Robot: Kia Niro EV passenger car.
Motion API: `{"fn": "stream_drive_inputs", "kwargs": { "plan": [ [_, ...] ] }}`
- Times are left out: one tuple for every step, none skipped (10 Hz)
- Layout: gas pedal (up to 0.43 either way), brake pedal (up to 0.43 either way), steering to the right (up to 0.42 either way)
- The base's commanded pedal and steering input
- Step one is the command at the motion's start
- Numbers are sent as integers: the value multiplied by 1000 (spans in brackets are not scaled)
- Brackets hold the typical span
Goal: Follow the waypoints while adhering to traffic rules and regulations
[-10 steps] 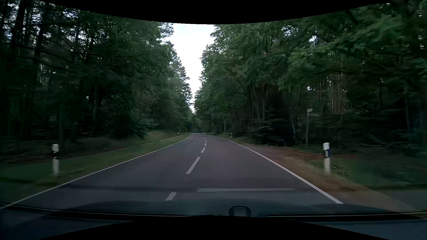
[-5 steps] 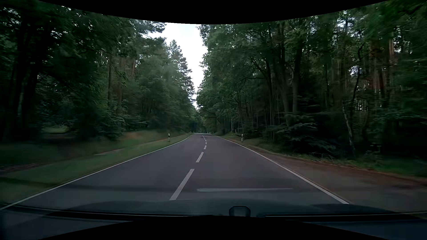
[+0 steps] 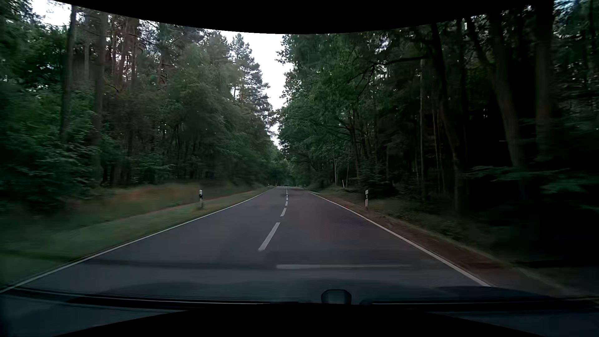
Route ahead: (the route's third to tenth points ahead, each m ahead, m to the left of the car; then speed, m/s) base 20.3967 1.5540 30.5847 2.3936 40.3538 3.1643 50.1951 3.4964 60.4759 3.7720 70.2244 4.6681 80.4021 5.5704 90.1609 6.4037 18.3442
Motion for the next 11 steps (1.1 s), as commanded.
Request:
{"fn": "stream_drive_inputs", "kwargs": {
  "plan": [
    [0,0,-15],
    [0,0,-15],
    [0,0,-15],
    [0,0,-14],
    [20,0,-14],
    [28,0,-14],
    [28,0,-14],
    [39,0,-14],
    [59,0,-14],
    [59,0,-13],
    [59,0,-13]
  ]
}}
